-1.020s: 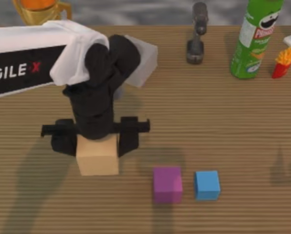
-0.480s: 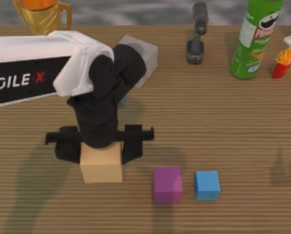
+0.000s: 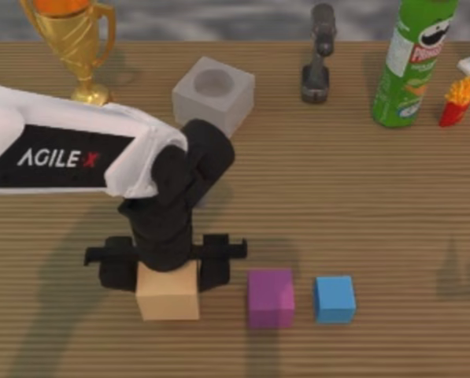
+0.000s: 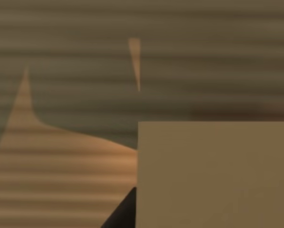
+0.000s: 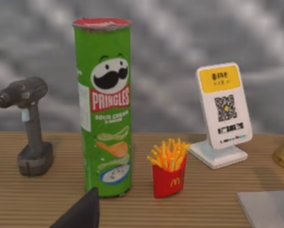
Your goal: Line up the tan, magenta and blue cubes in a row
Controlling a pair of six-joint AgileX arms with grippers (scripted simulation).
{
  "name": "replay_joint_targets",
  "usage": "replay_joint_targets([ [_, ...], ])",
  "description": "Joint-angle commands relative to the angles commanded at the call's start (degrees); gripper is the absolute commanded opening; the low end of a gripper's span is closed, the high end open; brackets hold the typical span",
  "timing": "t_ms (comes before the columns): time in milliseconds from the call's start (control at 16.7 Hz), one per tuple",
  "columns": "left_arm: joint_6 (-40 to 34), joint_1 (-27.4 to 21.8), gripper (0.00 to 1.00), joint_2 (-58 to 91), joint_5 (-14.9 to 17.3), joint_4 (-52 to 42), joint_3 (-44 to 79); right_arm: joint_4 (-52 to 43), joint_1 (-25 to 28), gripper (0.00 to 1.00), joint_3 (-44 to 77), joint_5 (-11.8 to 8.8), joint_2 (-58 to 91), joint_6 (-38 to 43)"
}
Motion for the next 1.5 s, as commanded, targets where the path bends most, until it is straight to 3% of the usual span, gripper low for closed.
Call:
replay_joint_targets([
  [180, 0.0, 0.0, 0.0, 0.0, 0.0, 0.0, 0.0, 0.0, 0.0, 1.0, 0.0, 0.0, 0.0, 0.0],
  [960, 0.0, 0.0, 0.98, 0.0, 0.0, 0.0, 0.0, 0.0, 0.0, 1.0, 0.0, 0.0, 0.0, 0.0],
  [1500, 0.0, 0.08, 1.0, -0.05, 0.0, -0.01, 0.01, 0.0, 0.0, 1.0, 0.0, 0.0, 0.0, 0.0],
])
